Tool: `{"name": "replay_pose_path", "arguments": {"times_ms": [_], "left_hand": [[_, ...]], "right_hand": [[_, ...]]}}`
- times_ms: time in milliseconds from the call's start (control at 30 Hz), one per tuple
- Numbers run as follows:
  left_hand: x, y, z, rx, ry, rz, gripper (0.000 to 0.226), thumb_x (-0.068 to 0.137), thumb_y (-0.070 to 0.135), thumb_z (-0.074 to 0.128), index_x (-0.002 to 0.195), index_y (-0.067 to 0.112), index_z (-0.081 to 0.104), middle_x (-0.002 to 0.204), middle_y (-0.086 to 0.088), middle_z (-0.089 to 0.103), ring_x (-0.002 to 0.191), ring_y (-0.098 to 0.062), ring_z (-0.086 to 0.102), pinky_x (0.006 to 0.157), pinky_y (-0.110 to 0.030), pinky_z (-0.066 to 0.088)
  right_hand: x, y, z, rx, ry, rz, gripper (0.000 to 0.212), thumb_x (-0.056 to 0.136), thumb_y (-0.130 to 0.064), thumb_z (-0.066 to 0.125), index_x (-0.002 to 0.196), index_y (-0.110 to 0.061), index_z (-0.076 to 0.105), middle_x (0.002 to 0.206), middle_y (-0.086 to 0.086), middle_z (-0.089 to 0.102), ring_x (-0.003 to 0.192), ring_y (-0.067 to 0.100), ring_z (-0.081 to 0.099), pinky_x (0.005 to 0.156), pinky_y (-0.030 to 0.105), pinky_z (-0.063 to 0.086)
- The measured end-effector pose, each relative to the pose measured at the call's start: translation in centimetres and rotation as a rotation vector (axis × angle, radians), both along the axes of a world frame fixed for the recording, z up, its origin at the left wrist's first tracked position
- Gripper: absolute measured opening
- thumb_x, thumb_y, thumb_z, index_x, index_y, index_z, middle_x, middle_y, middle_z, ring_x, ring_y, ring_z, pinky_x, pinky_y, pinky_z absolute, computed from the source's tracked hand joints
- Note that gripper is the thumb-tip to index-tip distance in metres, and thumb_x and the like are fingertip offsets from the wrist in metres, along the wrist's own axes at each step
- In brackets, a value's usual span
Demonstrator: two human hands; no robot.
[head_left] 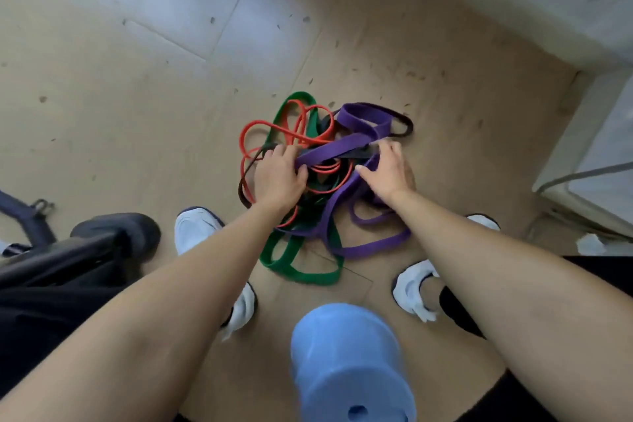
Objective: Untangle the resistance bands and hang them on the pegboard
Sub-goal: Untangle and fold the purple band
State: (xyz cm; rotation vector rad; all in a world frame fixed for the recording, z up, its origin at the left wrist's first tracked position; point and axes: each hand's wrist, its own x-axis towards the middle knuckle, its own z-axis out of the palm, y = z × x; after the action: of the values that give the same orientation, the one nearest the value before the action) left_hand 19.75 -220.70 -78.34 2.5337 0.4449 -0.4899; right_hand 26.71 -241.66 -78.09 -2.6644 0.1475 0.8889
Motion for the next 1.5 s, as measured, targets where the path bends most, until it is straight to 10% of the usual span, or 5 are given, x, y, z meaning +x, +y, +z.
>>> {"name": "replay_pose_path", "arguments": {"times_ms": [267, 433, 1000, 1333, 1500], "left_hand": [[2.3, -1.3, -4.8, 0.079, -0.048, -0.082, 0.022, 0.09, 0.045, 0.069, 0.104, 0.029, 0.068, 0.105, 0.003, 0.071, 0.1, -0.023, 0.063, 0.084, -0.041, 0.05], [2.7, -0.1, -1.5, -0.286, 0.116, 0.114, 0.013, 0.094, 0.035, 0.069, 0.092, 0.023, 0.073, 0.087, -0.004, 0.076, 0.078, -0.02, 0.071, 0.08, -0.042, 0.062], [5.3, -1.5, 27.4, -0.405, -0.456, -0.094, 0.033, 0.076, 0.02, 0.089, 0.095, 0.001, 0.071, 0.08, -0.005, 0.066, 0.072, -0.013, 0.059, 0.065, -0.025, 0.046], [3.5, -4.4, 40.3, -0.526, -0.783, -0.137, 0.024, 0.092, 0.027, 0.075, 0.11, 0.011, 0.075, 0.091, 0.003, 0.076, 0.076, 0.005, 0.066, 0.067, -0.009, 0.047], [5.3, -6.1, 42.0, -0.735, -0.788, -0.11, 0.015, 0.096, 0.027, 0.07, 0.107, 0.016, 0.072, 0.09, 0.003, 0.075, 0.08, -0.005, 0.066, 0.067, -0.022, 0.055]], "right_hand": [[1.5, -0.6, -4.0, 0.189, -0.225, -0.175, 0.026, 0.089, -0.006, 0.066, 0.112, -0.013, 0.056, 0.099, 0.002, 0.064, 0.094, 0.025, 0.062, 0.081, 0.028, 0.044], [1.3, -2.7, -1.6, 0.307, -0.154, -0.063, 0.018, 0.087, -0.001, 0.069, 0.103, -0.01, 0.07, 0.093, 0.002, 0.065, 0.091, 0.02, 0.062, 0.088, 0.031, 0.051], [0.6, -7.5, 20.5, 0.506, -0.308, 0.207, 0.026, 0.079, 0.012, 0.07, 0.098, -0.006, 0.071, 0.089, 0.007, 0.067, 0.08, 0.018, 0.059, 0.063, 0.022, 0.048], [0.6, -7.5, 32.2, 0.612, -0.42, 0.303, 0.037, 0.081, -0.021, 0.081, 0.116, -0.017, 0.068, 0.107, -0.001, 0.071, 0.1, 0.017, 0.068, 0.092, 0.038, 0.058], [1.8, -6.7, 36.5, 0.842, -0.453, 0.267, 0.06, 0.08, -0.024, 0.084, 0.133, -0.021, 0.057, 0.127, 0.001, 0.061, 0.11, 0.017, 0.062, 0.094, 0.035, 0.054]]}}
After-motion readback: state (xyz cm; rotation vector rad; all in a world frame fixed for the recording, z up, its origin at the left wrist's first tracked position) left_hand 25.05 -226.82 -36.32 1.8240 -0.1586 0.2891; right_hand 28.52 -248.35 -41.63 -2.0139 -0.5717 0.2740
